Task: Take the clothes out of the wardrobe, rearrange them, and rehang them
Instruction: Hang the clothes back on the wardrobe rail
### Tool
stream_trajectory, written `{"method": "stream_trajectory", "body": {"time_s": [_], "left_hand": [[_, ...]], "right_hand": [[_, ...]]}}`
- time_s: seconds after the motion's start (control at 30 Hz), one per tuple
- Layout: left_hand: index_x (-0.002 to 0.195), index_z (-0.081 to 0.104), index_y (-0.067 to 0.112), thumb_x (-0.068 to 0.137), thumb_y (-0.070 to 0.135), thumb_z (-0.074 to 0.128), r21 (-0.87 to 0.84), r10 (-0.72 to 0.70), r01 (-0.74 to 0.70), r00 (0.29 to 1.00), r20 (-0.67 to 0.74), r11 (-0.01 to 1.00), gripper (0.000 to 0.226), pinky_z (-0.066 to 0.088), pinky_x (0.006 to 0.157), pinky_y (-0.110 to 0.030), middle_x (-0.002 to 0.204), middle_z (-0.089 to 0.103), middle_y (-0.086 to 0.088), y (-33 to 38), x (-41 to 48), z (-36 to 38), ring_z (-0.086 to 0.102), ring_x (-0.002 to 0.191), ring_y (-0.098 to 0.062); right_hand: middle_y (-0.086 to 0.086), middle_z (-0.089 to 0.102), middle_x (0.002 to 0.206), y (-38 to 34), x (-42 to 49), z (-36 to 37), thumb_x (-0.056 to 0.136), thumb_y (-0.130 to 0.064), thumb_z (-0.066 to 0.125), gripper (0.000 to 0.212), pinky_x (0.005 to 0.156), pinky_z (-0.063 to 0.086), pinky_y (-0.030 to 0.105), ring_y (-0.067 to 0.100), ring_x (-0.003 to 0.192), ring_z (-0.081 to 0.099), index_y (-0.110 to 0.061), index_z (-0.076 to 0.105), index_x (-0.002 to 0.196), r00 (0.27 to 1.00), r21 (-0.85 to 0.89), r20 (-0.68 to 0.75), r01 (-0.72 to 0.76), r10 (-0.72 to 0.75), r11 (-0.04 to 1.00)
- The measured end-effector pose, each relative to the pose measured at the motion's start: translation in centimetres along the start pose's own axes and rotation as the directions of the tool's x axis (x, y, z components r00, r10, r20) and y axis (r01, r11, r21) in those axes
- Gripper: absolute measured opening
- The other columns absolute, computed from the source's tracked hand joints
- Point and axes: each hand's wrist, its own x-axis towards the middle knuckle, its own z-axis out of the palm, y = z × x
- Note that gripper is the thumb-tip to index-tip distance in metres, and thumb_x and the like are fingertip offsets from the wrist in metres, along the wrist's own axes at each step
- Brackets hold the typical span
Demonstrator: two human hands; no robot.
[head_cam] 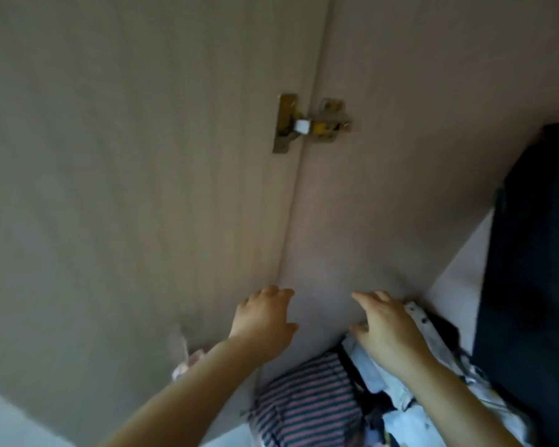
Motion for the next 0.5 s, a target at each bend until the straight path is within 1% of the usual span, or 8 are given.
{"method": "stream_trajectory", "body": {"time_s": [0.1,0.2,0.3,0.37,0.5], "left_hand": [[0.141,0.031,0.029,0.089,0.041,0.053,-0.012,-0.217,0.217,0.976,0.021,0.976,0.058,0.033,0.104,-0.033,0.142,0.038,0.000,-5.0,-5.5,2.1,0.039,0.128,-0.023],[0.139,0.032,0.031,0.088,0.040,0.054,-0.044,-0.423,0.424,0.906,0.027,0.905,0.057,0.032,0.103,-0.032,0.141,0.039,0.003,-9.7,-11.7,3.3,0.039,0.128,-0.022],[0.142,0.029,0.028,0.089,0.041,0.053,-0.069,-0.615,0.614,0.789,0.017,0.786,0.060,0.033,0.104,-0.033,0.143,0.037,0.001,-14.1,-18.0,3.3,0.039,0.128,-0.022],[0.143,0.027,0.026,0.090,0.042,0.052,-0.098,-0.718,0.715,0.696,-0.001,0.693,0.061,0.035,0.103,-0.035,0.143,0.036,0.001,-16.6,-22.1,3.0,0.040,0.128,-0.022],[0.142,0.027,0.025,0.091,0.043,0.050,-0.184,-0.865,0.847,0.500,-0.043,0.499,0.059,0.034,0.104,-0.035,0.141,0.038,0.001,-21.2,-29.6,2.1,0.037,0.130,-0.021]], "right_hand": [[0.000,0.045,0.136,-4.1,-1.0,5.0,0.088,-0.030,0.056,0.054,0.103,0.035,0.029,0.020,0.124,0.044,-0.024,0.039,0.139,0.974,0.024,0.151,0.166,-0.168,0.986],[-0.001,0.046,0.136,-9.2,-2.3,9.0,0.087,-0.027,0.057,0.053,0.103,0.033,0.025,0.018,0.125,0.044,-0.025,0.042,0.138,0.902,0.086,0.253,0.340,-0.351,0.936],[-0.001,0.047,0.134,-15.2,-4.0,11.9,0.088,-0.030,0.057,0.051,0.100,0.034,0.024,0.017,0.124,0.044,-0.025,0.043,0.137,0.790,0.145,0.344,0.489,-0.507,0.860],[0.000,0.046,0.135,-19.2,-5.2,13.4,0.088,-0.032,0.057,0.052,0.100,0.035,0.025,0.018,0.124,0.044,-0.024,0.043,0.137,0.696,0.182,0.398,0.578,-0.598,0.795],[-0.001,0.040,0.138,-27.8,-7.2,15.5,0.091,-0.032,0.052,0.053,0.102,0.034,0.027,0.020,0.126,0.040,-0.025,0.036,0.141,0.518,0.232,0.449,0.719,-0.728,0.655]]}}
